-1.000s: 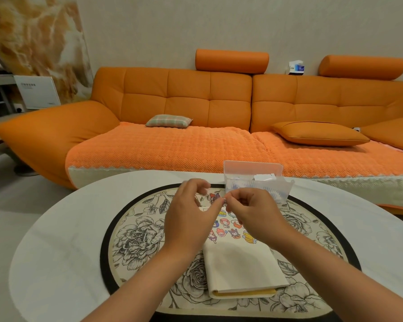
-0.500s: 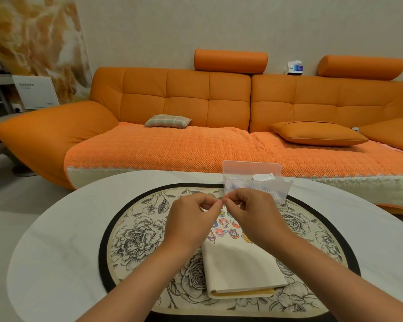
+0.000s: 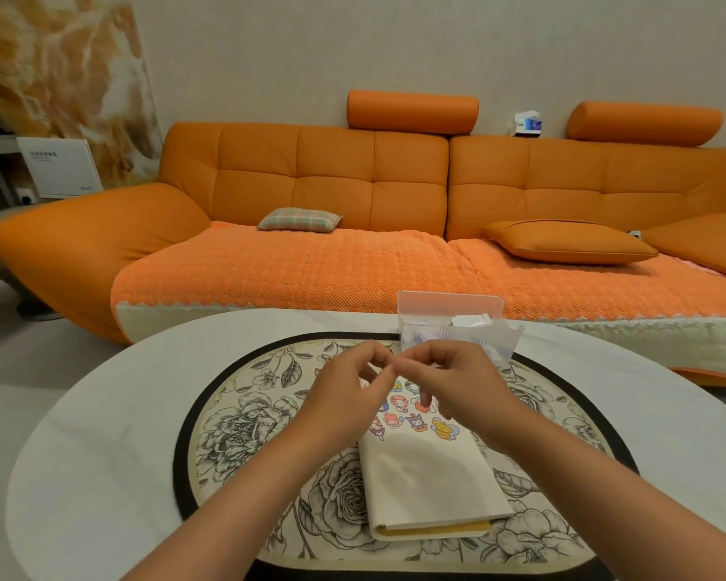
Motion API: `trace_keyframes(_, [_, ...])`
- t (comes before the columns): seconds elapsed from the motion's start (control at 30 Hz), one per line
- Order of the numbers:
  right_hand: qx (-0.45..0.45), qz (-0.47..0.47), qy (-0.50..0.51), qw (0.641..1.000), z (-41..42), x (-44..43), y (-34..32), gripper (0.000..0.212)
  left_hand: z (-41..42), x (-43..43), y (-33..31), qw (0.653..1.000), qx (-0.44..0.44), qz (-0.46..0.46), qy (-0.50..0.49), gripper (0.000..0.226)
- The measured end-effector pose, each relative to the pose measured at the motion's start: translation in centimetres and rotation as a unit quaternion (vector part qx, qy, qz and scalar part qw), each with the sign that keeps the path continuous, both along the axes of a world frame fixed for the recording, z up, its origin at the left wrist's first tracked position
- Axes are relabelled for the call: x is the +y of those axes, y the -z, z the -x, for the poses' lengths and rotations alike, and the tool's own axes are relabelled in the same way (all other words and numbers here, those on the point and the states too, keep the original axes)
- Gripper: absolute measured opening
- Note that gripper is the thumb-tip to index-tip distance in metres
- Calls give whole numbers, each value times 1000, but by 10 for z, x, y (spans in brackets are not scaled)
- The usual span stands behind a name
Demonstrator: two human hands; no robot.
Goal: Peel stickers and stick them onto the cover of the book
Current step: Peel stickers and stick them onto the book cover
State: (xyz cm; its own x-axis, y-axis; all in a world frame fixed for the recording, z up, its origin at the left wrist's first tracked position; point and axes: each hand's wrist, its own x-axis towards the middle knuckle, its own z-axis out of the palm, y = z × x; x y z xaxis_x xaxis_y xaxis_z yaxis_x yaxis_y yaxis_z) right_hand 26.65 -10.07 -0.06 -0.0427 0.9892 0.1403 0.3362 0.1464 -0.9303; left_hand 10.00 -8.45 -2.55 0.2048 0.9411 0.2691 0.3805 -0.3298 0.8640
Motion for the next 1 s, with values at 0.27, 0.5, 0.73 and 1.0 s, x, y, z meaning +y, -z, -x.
trace_keyframes(0.27, [35, 35, 26, 998, -1, 4, 0, 14, 0, 4, 1, 996, -69, 42, 27, 13])
trace_keyframes(0.5, [11, 27, 48, 998, 0, 4, 2, 15, -1, 3, -2, 991, -118, 62, 6, 7])
trace_keyframes(0.73, [-17, 29, 55, 998, 3, 10, 12, 15, 1, 15, 10, 994, -86, 67, -4, 8])
trace_keyframes(1.0, [1, 56, 71, 996, 12, 23, 20, 16, 12, 30, 21, 997, -42, 59, -24, 10])
